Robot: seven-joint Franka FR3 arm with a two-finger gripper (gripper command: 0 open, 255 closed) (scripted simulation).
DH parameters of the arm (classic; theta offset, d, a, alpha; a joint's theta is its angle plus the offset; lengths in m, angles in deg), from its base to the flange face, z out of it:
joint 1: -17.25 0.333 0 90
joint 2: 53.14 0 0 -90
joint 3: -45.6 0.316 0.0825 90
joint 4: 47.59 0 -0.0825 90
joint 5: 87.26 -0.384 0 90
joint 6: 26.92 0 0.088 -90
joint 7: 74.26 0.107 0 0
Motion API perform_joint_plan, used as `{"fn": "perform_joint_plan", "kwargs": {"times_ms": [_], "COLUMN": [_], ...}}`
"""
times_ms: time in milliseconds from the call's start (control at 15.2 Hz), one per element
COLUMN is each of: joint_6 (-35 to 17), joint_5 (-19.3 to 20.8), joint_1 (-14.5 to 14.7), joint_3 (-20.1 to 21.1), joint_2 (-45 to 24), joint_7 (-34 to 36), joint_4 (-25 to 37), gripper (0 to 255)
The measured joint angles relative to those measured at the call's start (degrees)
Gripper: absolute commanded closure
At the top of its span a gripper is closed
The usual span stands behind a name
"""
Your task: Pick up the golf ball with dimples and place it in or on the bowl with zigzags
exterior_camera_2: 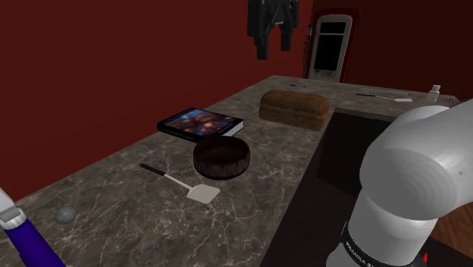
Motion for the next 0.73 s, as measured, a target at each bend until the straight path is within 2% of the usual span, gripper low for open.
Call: {"fn": "perform_joint_plan", "kwargs": {"times_ms": [264,726], "joint_6": [-2.33,-10.51], "joint_5": [-1.47,-5.61], "joint_1": [0.67,2.59], "joint_3": [2.18,9.71], "joint_2": [-1.21,-8.83], "joint_7": [2.33,10.29], "joint_4": [-1.27,-2.08], "gripper": [0,0]}}
